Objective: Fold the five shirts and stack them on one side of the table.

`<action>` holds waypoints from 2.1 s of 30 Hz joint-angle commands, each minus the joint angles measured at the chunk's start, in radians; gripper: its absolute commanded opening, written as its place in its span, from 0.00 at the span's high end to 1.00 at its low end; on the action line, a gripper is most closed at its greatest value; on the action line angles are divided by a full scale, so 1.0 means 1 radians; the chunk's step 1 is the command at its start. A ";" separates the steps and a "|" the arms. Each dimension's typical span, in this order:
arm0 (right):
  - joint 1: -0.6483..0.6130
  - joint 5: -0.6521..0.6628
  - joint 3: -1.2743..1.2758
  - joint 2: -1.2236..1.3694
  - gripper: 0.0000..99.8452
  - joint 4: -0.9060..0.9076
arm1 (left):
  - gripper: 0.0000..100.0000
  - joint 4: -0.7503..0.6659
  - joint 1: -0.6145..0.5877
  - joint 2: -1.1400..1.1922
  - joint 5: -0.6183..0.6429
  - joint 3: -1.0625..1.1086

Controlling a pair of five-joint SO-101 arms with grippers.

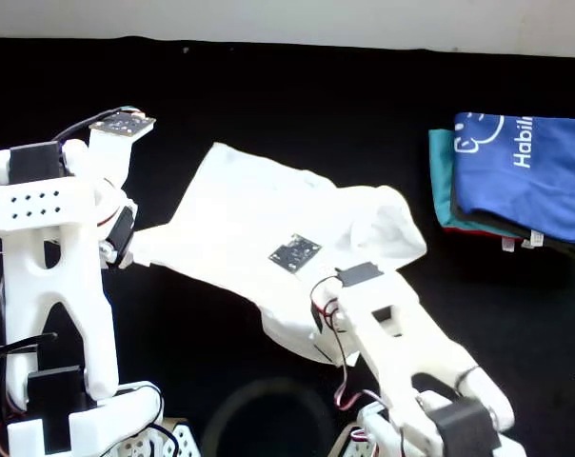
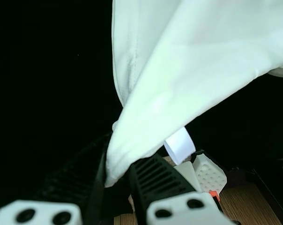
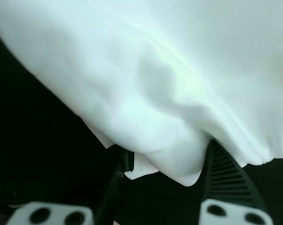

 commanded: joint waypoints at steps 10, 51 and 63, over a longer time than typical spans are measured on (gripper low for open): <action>0.237 0.000 -0.255 -0.067 0.99 0.193 | 0.99 -0.040 -0.002 -0.031 -0.003 0.131; 0.636 0.002 -1.477 -0.460 0.99 0.139 | 0.99 0.038 0.214 -0.412 0.143 -0.733; 0.545 -0.054 -1.759 -0.461 0.99 0.426 | 0.99 -0.018 0.213 -0.596 0.144 -0.733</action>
